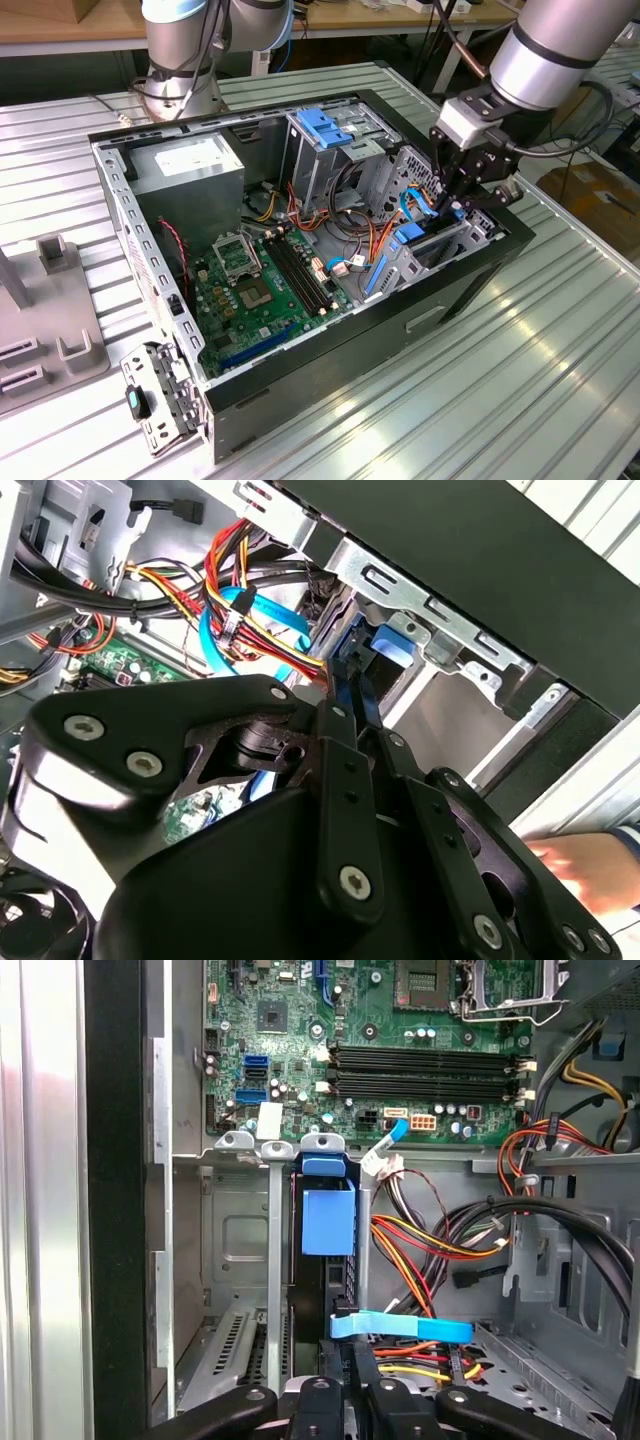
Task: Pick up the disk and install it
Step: 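Insert the second disk wire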
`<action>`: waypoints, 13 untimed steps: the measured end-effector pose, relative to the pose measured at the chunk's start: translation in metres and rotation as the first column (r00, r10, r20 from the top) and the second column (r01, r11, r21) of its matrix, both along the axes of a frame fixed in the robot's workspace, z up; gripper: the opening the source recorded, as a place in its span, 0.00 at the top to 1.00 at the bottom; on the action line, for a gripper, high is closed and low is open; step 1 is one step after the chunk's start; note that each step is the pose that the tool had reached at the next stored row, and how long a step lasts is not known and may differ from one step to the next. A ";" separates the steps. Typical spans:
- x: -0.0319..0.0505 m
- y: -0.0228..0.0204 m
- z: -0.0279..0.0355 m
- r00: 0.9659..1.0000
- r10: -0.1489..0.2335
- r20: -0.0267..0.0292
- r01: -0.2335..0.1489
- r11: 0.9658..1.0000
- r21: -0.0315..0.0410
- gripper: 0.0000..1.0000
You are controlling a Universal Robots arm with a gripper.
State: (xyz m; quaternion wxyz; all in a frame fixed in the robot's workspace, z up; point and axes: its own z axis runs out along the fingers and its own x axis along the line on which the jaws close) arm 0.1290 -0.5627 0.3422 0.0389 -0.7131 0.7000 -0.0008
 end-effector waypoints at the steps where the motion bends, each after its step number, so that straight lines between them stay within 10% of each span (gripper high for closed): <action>1: 0.0000 0.0000 -0.0004 1.000 0.000 0.000 0.000 1.000 0.000 0.84; 13: 0.0000 0.0001 -0.0019 1.000 0.000 -0.001 0.000 1.000 0.001 0.84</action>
